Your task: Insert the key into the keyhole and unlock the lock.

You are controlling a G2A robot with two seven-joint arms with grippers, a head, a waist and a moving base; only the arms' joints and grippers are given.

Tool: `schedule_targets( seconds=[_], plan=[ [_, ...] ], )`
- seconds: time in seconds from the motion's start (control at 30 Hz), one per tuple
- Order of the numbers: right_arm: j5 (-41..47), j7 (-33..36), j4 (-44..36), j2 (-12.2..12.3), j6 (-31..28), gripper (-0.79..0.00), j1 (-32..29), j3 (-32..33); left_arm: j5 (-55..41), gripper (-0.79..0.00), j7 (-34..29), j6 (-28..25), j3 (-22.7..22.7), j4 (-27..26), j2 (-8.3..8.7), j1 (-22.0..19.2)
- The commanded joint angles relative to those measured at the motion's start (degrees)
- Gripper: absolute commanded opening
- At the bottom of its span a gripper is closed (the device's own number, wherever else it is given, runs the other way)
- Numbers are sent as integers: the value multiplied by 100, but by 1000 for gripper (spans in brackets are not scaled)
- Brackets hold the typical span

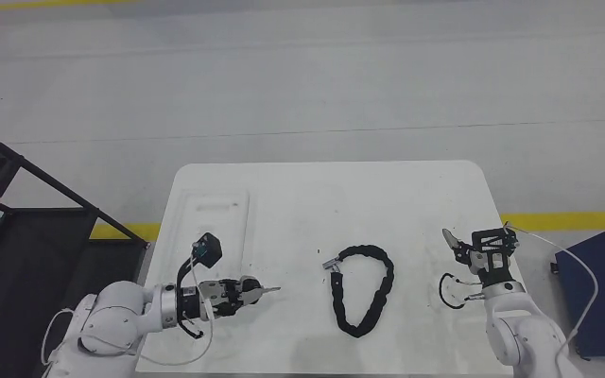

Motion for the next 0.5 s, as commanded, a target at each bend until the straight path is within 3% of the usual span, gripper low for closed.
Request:
schedule_targets(
  seconds=[0.0,0.27,0.47],
  plan=[
    [0,0,0,0,0,0,0,0,-245,-785,144,-143,319,239,58,-213],
    [0,0,0,0,0,0,0,0,-1023,-785,543,-542,667,1282,314,-659],
    [0,0,0,0,0,0,0,0,-1532,-785,478,-477,593,1513,565,-640]
  ],
)
